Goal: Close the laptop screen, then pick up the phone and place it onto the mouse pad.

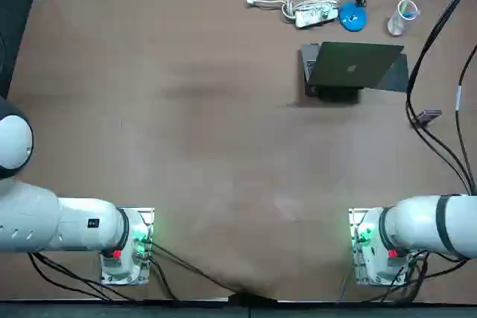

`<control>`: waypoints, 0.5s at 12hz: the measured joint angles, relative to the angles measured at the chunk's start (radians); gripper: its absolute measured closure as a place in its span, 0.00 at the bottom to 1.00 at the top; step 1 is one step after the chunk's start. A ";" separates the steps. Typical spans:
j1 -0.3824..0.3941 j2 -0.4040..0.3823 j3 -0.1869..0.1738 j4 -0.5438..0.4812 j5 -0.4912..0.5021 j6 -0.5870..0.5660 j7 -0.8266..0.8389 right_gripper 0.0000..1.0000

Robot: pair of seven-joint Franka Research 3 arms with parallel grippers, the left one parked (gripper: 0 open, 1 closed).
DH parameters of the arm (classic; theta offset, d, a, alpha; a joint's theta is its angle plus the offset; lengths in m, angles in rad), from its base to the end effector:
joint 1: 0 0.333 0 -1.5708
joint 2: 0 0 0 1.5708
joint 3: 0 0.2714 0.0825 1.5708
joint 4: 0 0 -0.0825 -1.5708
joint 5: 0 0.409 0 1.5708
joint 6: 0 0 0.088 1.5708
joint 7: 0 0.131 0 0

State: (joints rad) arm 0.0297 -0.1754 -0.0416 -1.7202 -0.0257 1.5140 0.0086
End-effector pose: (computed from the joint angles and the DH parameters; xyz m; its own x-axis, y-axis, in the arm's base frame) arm 0.5245 -0.0111 0.5740 0.9993 -0.0211 -0.0308 -0.0205 -0.9996 0.0187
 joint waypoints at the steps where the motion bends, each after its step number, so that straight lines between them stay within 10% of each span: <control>1: 0.001 0.001 0.001 0.000 0.000 0.000 0.000 0.00; 6: 0.009 0.018 0.002 0.008 0.013 -0.002 0.000 0.00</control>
State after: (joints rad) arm 0.0383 -0.1574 -0.0399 -1.7122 -0.0129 1.5118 0.0085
